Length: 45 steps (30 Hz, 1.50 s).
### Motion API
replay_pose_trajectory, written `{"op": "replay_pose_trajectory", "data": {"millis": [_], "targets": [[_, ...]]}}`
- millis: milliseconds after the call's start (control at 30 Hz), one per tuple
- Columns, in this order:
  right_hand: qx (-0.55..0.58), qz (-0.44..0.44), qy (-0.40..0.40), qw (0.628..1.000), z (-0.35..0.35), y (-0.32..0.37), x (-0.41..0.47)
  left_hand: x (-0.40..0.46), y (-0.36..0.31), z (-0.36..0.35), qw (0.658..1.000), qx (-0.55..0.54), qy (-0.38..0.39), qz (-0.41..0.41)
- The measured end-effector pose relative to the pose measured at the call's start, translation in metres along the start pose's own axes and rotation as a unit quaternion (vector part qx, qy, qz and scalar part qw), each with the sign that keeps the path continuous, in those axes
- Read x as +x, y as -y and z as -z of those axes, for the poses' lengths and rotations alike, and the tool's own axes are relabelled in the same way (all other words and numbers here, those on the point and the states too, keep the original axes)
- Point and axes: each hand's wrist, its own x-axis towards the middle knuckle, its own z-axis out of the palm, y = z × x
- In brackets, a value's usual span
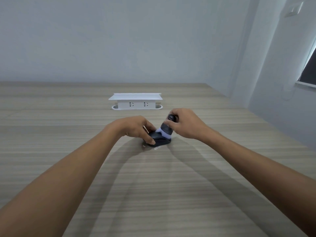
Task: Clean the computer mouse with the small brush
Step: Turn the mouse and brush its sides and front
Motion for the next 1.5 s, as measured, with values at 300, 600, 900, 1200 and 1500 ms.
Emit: {"op": "replay_pose_trajectory", "data": {"millis": [300, 600, 900, 1200, 1500], "targets": [[-0.018, -0.007, -0.026, 0.999, 0.003, -0.003, 0.002, -0.001, 0.002, -0.001, 1.0, -0.007, 0.002, -0.011], [-0.048, -0.036, 0.003, 0.998, 0.005, -0.01, 0.003, 0.003, 0.008, -0.003, 1.0, -0.013, 0.001, -0.017], [-0.006, -0.045, -0.019, 0.999, 0.003, -0.007, -0.005, -0.003, 0.002, -0.007, 0.999, -0.015, -0.016, -0.037], [0.045, -0.079, -0.019, 0.996, 0.001, -0.011, -0.006, -0.001, -0.017, -0.012, 0.997, 0.047, -0.056, -0.001], [0.112, -0.107, -0.01, 0.988, -0.004, -0.019, -0.008, 0.004, -0.025, -0.013, 0.998, 0.033, -0.037, 0.032]]}}
